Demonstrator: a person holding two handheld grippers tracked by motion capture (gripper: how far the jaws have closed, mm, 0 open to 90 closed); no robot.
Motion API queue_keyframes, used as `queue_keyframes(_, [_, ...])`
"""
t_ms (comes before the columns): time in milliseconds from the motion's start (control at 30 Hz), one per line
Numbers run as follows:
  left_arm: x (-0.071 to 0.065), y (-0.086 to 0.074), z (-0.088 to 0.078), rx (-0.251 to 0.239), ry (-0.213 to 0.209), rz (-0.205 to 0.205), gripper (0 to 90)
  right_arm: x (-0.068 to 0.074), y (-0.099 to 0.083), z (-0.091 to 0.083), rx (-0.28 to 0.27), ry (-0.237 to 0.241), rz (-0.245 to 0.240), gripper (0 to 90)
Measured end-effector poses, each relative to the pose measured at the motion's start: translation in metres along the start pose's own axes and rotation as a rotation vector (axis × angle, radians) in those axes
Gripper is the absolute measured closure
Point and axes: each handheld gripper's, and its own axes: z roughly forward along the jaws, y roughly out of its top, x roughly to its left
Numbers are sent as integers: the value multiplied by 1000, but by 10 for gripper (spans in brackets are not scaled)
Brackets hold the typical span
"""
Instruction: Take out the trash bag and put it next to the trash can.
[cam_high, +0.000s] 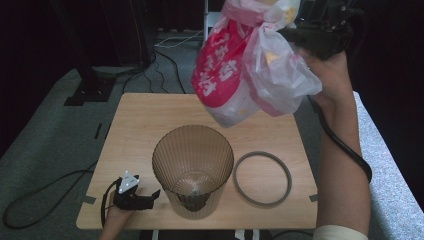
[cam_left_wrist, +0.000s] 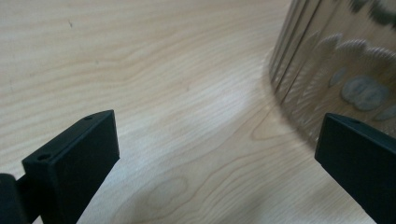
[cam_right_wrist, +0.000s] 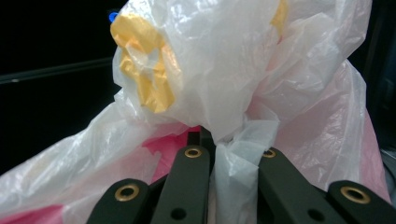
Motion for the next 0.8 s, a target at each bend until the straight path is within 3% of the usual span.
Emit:
queue_keyframes(167, [3, -2, 4, 18, 3, -17, 0, -27, -24, -9, 26, -64, 63, 889])
queue_keyframes(333, [5, -3, 4, 27, 6, -20, 0, -56, -63, -2, 63, -110, 135, 889])
queue_keyframes(467, [6, -3, 5, 31, 5, -17, 0, -77, -95, 7, 72, -118, 198, 889])
queue_keyframes(533, [6, -3, 5, 31, 3, -20, 0, -85, -110, 14, 93, -142, 212, 889])
queue_keyframes(800, [6, -4, 4, 26, -1, -19, 0, -106, -149, 33, 94, -149, 281, 889])
